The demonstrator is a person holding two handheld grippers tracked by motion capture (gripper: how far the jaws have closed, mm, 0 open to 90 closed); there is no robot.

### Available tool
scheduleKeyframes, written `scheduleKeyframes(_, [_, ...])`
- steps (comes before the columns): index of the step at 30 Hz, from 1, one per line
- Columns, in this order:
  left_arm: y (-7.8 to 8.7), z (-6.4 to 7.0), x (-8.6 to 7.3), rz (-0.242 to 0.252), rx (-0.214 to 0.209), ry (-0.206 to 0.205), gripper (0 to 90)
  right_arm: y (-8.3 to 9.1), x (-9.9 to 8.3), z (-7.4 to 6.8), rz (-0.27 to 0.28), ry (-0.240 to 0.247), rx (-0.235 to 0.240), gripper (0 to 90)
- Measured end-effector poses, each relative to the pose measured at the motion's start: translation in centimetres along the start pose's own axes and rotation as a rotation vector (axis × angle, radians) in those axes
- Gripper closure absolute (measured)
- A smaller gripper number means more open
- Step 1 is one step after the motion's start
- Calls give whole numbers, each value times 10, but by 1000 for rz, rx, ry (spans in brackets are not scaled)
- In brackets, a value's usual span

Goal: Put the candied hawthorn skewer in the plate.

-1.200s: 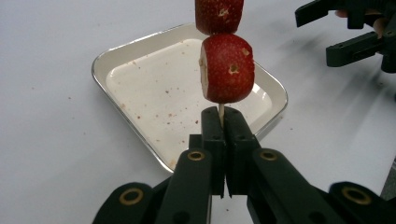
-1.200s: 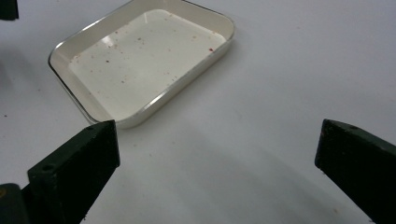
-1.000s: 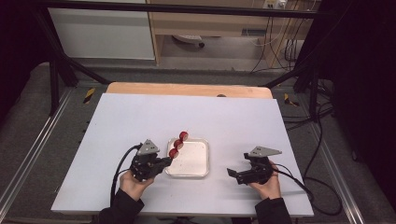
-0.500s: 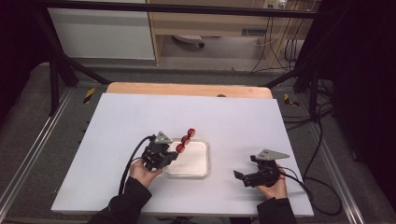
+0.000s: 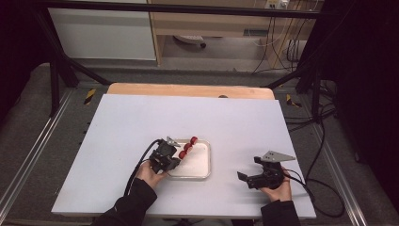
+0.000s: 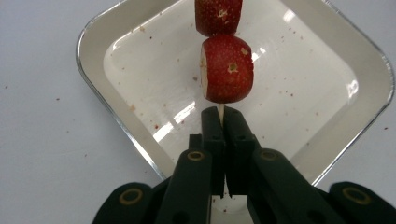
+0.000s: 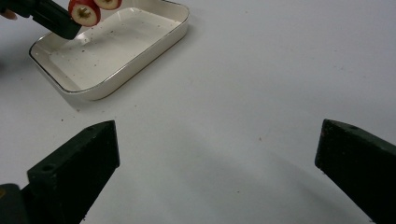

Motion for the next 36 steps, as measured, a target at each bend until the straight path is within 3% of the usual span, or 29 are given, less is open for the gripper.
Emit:
scheduleKeyframes(5, [-4,1,-2,-50,6,-5,879,0,0,0,-2,-4,-2,4])
scheduleKeyframes(15, [-4,3,-2,-53,14,-15,865,-1,-1,0,-7,1,-3,4])
scheduleKeyframes(20, [-1,1,-5,-46,15,-32,782,-1,-1,0,-5,1,-2,4])
scheduleKeyframes(25, [14,-6,-9,43,-37,-22,567,0,0,-1,2,-6,0,4])
scheduleKeyframes(31, [39,-21,-18,143,-47,-23,316,2,1,-1,10,-12,1,4])
scheduleKeyframes(36, [55,-34,-35,214,-46,-36,216,2,1,-1,9,-17,2,4])
Point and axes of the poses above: each handheld gripper's, and its own axes: y roughly backward along the jaws, x roughly out of its top, z roughly to its right, the point moved 4 cm from there along -y, roughly forward along the jaws, and after that the axes turned 3 degrees about x, right-handed, at the moved point
